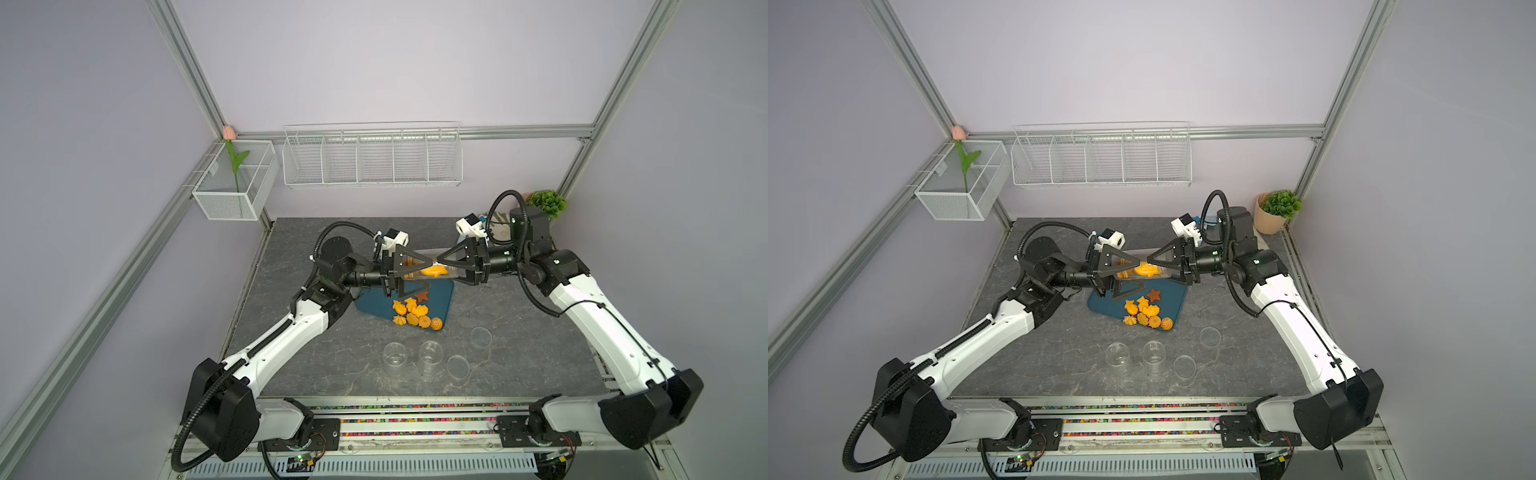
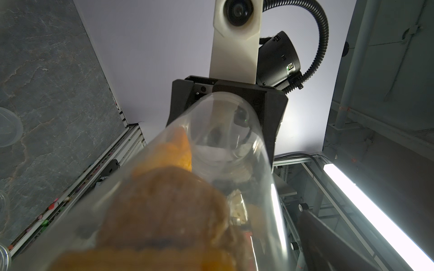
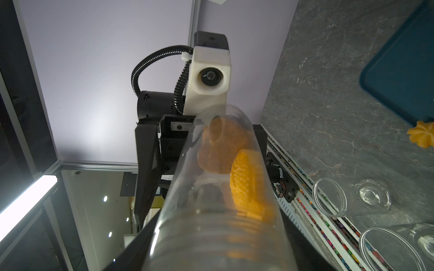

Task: Pour the cookies out of the jar
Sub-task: Pick up the jar from the center of the board.

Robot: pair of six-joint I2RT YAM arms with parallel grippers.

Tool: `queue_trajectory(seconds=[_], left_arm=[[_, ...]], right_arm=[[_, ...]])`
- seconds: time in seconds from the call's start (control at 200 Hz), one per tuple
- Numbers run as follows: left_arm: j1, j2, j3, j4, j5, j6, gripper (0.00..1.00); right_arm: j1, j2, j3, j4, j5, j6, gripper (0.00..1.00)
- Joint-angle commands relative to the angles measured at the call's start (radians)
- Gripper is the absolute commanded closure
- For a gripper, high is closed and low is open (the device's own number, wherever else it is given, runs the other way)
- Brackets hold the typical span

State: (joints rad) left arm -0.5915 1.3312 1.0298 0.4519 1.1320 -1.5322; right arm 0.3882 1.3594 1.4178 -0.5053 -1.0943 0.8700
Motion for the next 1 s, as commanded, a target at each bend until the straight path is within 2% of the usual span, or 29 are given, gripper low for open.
queue_trajectory(seconds=[0.0, 0.11, 0.495, 0.79, 0.995], left_arm=[[-0.002, -0.024, 0.006, -0.002, 0.028, 0.014, 0.01], [-0.002, -0.024, 0.009, -0.017, 0.031, 0.028, 0.01], [-0.002, -0.006, 0.02, -0.082, 0.03, 0.087, 0.01], [-0.002, 0.006, 0.052, -0.077, 0.022, 0.078, 0.01], [-0.002, -0.007, 0.032, -0.044, 0.017, 0.047, 0.02]], right_arm=[[0.006, 0.007, 0.023, -0.071, -0.059, -0.045, 0.33], [0.006, 0.004, 0.024, -0.114, -0.066, -0.076, 0.33], [0.015, -0.037, 0.001, -0.053, -0.094, -0.051, 0.33], [0.02, -0.05, -0.056, -0.053, -0.099, -0.063, 0.33], [0.017, -0.034, -0.054, -0.13, -0.081, -0.133, 0.33]])
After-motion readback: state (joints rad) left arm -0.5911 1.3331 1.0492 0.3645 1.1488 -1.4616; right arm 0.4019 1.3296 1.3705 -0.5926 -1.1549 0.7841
